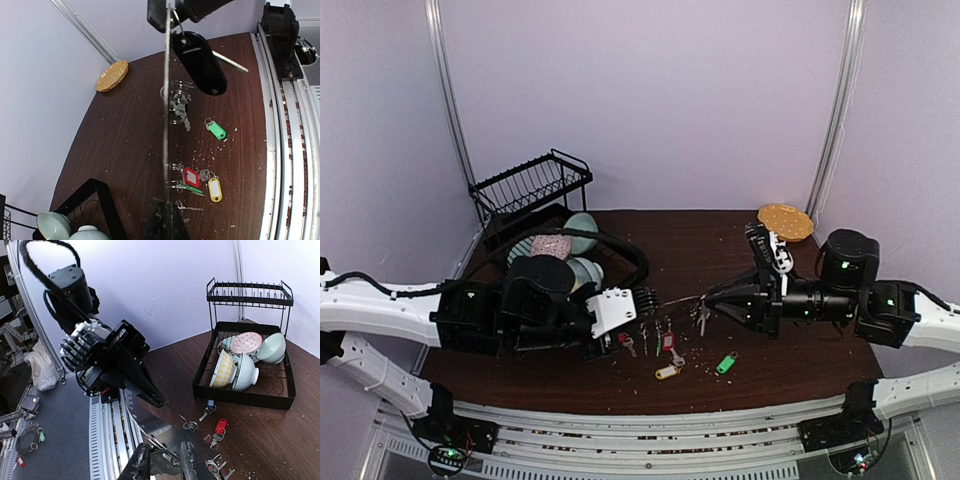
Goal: Put the keys on the keyring
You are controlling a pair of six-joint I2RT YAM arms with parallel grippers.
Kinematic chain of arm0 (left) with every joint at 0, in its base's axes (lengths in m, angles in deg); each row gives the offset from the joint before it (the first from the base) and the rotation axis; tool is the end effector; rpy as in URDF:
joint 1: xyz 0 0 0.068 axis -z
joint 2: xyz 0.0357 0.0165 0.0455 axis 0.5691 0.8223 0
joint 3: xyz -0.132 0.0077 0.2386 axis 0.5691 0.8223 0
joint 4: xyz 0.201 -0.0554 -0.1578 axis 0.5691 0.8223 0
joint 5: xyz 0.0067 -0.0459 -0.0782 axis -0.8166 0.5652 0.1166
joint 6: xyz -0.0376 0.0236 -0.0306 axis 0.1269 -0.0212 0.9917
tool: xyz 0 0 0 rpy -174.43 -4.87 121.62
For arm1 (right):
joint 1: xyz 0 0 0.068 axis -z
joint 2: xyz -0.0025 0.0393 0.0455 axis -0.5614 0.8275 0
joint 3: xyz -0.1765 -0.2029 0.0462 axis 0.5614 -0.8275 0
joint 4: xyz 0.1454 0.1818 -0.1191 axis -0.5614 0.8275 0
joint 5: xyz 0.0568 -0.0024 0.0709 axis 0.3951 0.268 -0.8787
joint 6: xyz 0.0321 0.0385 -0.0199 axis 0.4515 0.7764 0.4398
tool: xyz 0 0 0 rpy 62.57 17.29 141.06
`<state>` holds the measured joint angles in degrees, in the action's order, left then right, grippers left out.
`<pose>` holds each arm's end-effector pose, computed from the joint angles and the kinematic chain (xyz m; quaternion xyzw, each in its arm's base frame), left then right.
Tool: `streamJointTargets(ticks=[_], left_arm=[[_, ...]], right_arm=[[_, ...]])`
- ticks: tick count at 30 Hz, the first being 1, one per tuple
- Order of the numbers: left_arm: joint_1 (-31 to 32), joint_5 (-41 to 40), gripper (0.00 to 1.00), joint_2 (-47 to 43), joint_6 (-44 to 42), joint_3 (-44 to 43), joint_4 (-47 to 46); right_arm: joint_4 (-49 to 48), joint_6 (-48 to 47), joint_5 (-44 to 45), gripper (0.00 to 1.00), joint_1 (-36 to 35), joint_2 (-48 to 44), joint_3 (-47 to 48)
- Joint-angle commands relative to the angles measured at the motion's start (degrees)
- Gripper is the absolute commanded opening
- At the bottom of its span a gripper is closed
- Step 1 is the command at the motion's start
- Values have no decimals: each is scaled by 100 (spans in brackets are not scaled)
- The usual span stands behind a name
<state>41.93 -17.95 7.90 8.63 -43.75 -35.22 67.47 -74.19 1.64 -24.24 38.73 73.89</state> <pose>0.0761 -0.2806 0.3059 0.5540 0.6341 -0.1769 0.5096 0.0956 0.1800 0.3358 -0.4174 0.5972 0.4822 0.4864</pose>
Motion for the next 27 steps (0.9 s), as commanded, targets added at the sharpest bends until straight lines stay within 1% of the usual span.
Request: streamJointTargets(ticks=[1, 5, 9, 11, 17, 19, 25, 26, 27], left_arm=[[28, -125, 0, -188, 101, 4, -752], [26, -135, 0, -261, 99, 42, -747], [28, -171, 0, -271, 102, 45, -726], [28, -173, 0, -270, 98, 44, -730], [28, -149, 0, -243, 102, 31, -724], [28, -132, 0, -240, 105, 28, -700], [28, -126, 0, -194, 114, 4, -660], [28, -132, 0, -170, 115, -11, -629], [28, -175, 0, -148, 123, -27, -605]], right_arm=[[-655, 440, 46, 21, 24, 10, -72], [-681, 423, 106, 21, 25, -149, -189], [-456, 322, 217, 22, 25, -177, -192], [-464, 318, 134, 22, 27, -170, -211], [-429, 252, -195, 17, 29, 56, -21], [-452, 256, -254, 13, 29, 115, 27], [-447, 221, -294, 9, 29, 124, 43], [-452, 221, -325, 10, 26, 129, 52], [-436, 209, -367, 14, 29, 142, 59]])
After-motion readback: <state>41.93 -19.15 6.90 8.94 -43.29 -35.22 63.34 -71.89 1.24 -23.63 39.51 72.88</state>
